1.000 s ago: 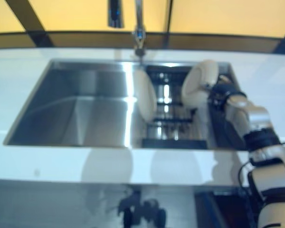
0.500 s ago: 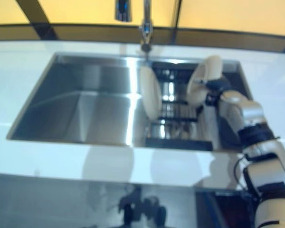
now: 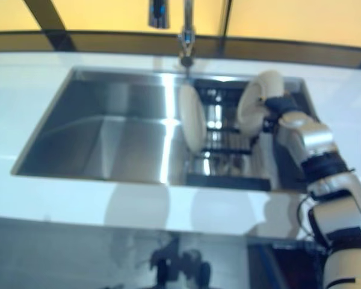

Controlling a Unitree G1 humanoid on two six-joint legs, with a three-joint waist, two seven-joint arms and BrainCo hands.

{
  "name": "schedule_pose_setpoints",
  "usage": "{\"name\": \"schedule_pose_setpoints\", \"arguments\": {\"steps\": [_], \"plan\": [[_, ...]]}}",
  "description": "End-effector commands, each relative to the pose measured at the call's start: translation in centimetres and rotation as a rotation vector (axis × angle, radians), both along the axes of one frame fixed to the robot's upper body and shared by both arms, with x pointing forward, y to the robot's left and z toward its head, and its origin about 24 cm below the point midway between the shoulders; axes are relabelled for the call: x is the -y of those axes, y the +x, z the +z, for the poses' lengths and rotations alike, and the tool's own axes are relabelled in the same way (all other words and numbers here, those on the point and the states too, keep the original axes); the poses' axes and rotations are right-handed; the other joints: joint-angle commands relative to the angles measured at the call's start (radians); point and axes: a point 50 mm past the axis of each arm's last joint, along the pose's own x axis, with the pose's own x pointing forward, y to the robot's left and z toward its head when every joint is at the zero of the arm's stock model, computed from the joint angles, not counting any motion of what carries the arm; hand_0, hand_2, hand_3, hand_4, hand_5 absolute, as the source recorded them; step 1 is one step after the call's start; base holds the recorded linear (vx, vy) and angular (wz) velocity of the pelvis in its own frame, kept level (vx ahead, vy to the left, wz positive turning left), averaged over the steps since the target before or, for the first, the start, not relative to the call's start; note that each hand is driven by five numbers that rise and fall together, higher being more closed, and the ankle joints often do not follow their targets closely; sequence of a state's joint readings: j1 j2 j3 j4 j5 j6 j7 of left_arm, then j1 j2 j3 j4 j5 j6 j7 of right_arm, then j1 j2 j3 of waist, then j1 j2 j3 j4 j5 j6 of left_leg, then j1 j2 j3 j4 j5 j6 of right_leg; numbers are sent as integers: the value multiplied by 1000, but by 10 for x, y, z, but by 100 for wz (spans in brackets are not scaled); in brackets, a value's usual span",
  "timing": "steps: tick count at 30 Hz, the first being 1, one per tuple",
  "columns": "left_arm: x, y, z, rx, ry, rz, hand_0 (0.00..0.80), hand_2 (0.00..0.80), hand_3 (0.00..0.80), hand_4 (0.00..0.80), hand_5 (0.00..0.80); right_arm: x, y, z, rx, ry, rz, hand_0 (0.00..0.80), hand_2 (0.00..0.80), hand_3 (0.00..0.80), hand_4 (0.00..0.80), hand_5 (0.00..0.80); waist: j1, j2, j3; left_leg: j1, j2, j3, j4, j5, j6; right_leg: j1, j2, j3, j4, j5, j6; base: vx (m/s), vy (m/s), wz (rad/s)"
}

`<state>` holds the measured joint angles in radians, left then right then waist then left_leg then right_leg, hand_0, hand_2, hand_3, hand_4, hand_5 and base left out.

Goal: Take plates into dishwasher

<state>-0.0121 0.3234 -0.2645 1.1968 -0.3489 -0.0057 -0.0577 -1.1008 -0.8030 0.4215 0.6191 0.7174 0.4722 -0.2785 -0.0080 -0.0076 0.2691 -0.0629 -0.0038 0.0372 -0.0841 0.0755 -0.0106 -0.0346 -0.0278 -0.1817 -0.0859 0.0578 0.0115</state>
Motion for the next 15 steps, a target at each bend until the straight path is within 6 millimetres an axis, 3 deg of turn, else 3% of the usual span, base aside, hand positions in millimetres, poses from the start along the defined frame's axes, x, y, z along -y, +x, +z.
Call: {"name": "schedule_pose_setpoints", "arguments": {"steps": [1,15], "plan": [[-4,-2,0,-31,32,-52,0,0,0,0,0,23,-8,60,163,-130,-126,800,800,800,800,800,36,-29,-47,3,-15,54,-3,-54,-3,6,23,0,-1,-35,32,-3,3,3],[-7,-12,-2,-71,41,-76,0,0,0,0,0,29,-19,85,314,-134,-144,800,800,800,800,800,21,-66,-145,72,-13,79,-3,-81,-1,62,24,23,-1,-44,45,-6,15,-2]]}}
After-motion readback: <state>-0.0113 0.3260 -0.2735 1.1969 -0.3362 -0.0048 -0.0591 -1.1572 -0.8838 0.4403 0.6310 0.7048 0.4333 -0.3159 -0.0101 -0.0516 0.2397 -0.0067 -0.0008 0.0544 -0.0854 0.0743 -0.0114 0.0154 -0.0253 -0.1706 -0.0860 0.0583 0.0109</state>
